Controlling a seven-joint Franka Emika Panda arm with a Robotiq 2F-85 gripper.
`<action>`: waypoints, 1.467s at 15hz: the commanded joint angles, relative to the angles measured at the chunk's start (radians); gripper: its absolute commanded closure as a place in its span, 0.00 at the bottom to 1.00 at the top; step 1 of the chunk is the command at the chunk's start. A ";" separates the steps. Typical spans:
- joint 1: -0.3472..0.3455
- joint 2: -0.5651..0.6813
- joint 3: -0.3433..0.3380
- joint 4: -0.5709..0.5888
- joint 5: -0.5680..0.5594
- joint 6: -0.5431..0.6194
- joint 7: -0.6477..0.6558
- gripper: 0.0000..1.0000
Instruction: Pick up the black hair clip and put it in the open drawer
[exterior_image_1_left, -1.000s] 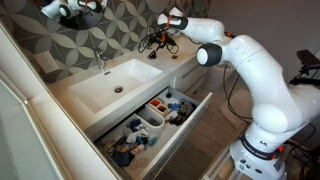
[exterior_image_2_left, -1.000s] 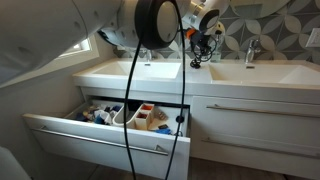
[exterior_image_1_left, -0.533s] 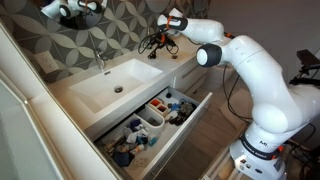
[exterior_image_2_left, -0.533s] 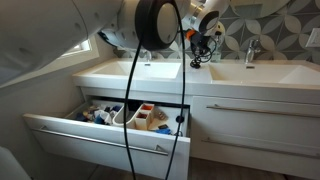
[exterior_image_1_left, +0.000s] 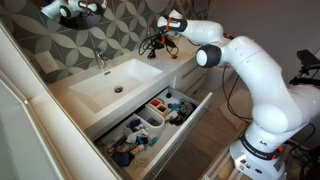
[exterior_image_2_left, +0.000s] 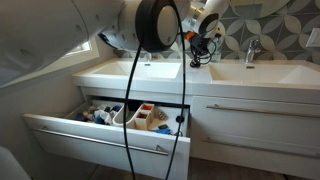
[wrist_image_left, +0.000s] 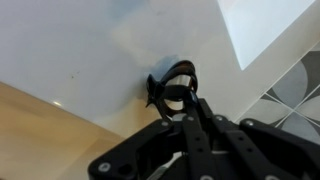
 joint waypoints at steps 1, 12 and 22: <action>0.000 0.019 -0.010 0.048 -0.009 -0.008 0.035 1.00; -0.059 -0.134 0.035 -0.017 0.001 -0.427 -0.179 0.99; -0.069 -0.244 -0.025 -0.053 -0.099 -0.775 -0.522 0.99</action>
